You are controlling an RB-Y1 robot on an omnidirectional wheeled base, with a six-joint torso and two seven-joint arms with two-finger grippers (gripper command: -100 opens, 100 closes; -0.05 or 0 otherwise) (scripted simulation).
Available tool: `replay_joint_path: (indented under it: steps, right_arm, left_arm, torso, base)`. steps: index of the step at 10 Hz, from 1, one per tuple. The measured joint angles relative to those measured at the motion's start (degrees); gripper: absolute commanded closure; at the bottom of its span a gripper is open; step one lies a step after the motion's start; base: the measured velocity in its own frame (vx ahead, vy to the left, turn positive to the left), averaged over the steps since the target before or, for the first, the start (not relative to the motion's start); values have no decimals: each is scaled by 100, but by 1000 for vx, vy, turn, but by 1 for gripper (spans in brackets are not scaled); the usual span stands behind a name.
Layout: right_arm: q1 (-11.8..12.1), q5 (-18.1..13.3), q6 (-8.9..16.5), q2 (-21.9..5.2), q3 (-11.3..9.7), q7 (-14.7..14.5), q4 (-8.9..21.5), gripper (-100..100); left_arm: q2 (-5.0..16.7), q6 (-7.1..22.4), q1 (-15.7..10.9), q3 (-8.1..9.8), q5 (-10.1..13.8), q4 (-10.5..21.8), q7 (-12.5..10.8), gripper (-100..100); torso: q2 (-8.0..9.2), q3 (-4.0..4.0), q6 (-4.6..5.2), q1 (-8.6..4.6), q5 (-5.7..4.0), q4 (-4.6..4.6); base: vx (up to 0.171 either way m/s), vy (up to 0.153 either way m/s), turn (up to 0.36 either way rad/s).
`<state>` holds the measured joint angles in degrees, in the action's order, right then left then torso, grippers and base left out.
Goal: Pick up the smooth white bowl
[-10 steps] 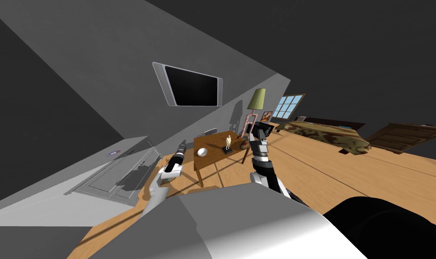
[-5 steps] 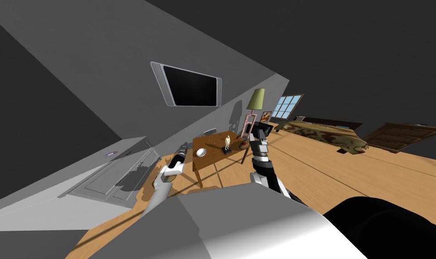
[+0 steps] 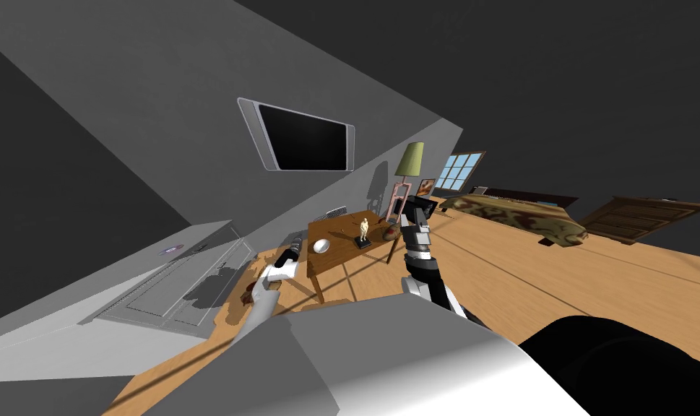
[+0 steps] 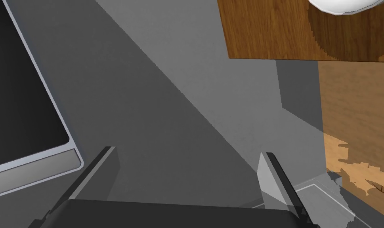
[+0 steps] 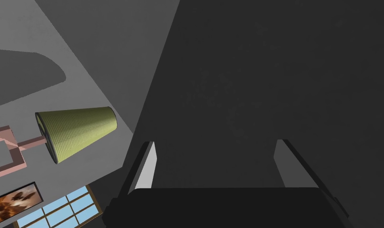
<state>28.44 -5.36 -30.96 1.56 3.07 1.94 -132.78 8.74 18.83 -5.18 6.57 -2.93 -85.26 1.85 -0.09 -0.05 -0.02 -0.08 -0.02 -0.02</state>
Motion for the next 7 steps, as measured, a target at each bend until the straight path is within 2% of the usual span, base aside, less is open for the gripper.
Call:
replay_joint_path:
  steps: [1,4,5,7]
  right_arm:
    - [0,0,0,0,0,0,0,0]
    - [0,0,0,0,0,0,0,0]
    - [0,0,0,0,0,0,0,0]
    - [0,0,0,0,0,0,0,0]
  left_arm:
    - [-13,142,-137,27,18,202,4,-100]
    - [-11,549,-263,46,107,455,3,-100]
    - [2,675,-331,56,162,630,1,-100]
    - [-57,940,-442,84,170,819,-3,-100]
  torso:
    - [-3,-2,1,-1,0,-1]
    - [-2,-1,0,0,0,0]
    - [-3,-2,0,0,0,-1]
    - [-6,-3,0,-1,0,-1]
  base:
    - [23,-20,-12]
    - [30,-23,-17]
    - [28,-18,-9]
    - [37,-19,-16]
